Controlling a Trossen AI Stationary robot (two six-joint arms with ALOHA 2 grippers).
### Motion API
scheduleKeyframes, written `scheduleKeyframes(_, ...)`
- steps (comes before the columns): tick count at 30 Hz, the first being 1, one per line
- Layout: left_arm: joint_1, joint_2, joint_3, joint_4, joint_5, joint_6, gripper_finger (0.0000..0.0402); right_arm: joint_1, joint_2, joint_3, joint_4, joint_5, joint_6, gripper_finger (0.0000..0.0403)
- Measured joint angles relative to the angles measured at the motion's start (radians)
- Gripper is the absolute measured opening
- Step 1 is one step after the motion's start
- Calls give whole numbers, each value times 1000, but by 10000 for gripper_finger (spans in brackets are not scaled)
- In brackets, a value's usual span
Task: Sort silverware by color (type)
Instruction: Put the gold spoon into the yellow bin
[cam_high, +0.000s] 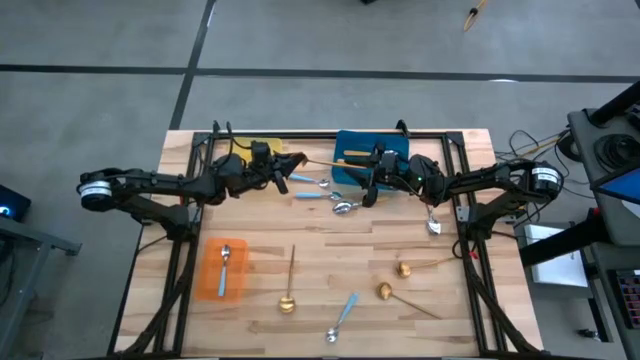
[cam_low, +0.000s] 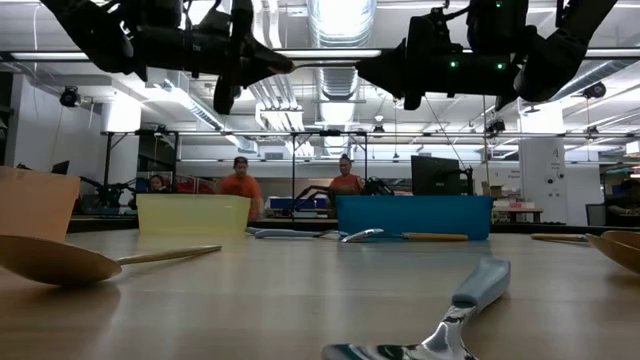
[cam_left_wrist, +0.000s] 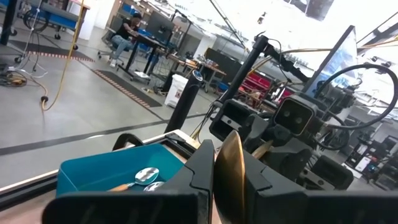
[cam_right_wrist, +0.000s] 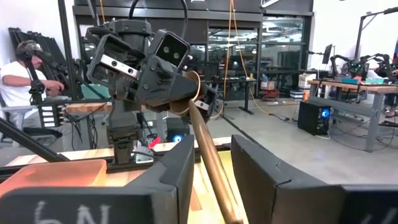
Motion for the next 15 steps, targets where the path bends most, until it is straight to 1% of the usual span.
scheduleKeyframes(7, 0, 0, 0, -2, 0, 4, 10, 0, 0, 0, 0, -1, 0, 58)
scheduleKeyframes(15, 1, 0, 0, -6, 0, 5, 10, 0, 0, 0, -6, -5, -7, 34)
